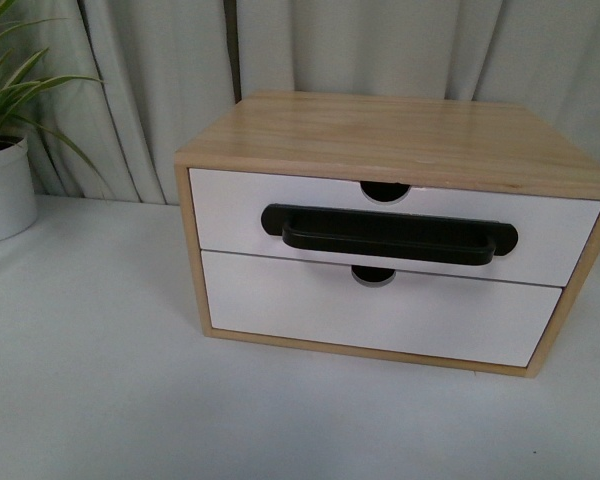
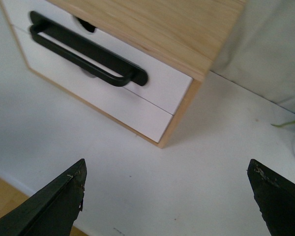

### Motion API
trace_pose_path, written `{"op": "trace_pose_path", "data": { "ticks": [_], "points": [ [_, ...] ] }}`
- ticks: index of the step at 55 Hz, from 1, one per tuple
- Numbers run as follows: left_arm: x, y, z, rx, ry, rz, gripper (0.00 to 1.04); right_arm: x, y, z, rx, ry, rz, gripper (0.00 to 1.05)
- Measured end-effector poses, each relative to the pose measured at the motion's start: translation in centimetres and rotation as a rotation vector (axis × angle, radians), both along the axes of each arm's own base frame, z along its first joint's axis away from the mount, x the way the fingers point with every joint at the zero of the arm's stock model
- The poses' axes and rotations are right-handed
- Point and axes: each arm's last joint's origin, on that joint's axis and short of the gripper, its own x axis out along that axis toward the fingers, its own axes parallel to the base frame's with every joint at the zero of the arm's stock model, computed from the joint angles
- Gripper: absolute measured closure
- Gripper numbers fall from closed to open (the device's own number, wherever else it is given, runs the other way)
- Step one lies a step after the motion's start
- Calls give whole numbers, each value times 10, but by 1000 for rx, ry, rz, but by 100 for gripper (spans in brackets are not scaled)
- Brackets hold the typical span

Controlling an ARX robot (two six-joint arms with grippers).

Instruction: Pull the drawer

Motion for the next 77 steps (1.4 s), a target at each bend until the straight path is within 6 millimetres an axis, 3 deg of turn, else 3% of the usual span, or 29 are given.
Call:
{"op": "trace_pose_path", "data": {
  "ticks": [15,29,41,58,77],
  "points": [
    [42,-6,16,297,81,-188,6,34,-1,21,-123,100,213,9],
    [78,-23,30,510,120,-294,6,54,3,24,-223,150,355,9],
    [110,-44,43,577,91,-342,6,72,11,19,-266,186,447,9],
    [123,-83,44,656,93,-430,6,95,35,13,-323,213,583,9],
    [129,-122,33,711,81,-515,6,108,44,-3,-380,257,661,9]
  ]
}}
